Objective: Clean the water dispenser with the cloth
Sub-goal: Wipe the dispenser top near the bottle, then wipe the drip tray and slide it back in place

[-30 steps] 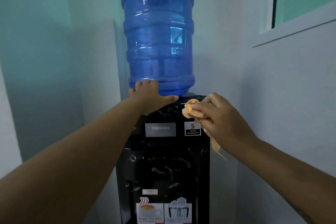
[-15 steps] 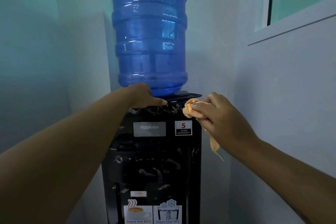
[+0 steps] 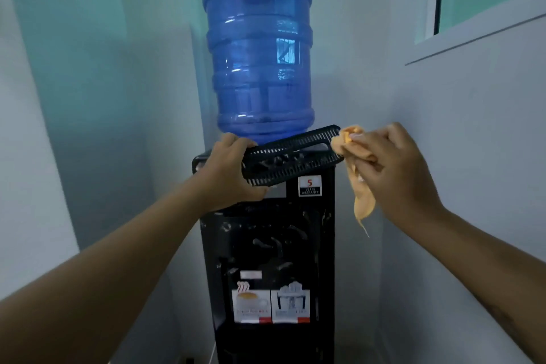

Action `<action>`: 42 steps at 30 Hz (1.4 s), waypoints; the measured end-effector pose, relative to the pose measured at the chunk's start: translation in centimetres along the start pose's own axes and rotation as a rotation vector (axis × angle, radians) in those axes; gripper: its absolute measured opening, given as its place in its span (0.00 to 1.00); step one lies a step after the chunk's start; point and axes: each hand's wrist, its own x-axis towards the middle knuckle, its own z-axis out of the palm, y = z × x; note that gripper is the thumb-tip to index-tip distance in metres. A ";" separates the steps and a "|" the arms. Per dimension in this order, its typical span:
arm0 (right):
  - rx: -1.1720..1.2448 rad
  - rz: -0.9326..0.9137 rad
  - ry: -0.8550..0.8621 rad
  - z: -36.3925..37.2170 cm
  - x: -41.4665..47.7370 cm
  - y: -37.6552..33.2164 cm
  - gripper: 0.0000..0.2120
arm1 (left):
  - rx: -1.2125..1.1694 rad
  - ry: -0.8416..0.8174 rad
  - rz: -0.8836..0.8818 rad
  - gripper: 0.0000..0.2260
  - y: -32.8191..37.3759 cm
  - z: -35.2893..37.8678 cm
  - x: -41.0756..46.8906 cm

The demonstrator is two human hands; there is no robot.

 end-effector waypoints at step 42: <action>0.057 0.509 -0.600 24.2 -32.2 -0.7 0.10 | -0.407 -0.160 -0.762 0.19 -9.9 25.7 -31.7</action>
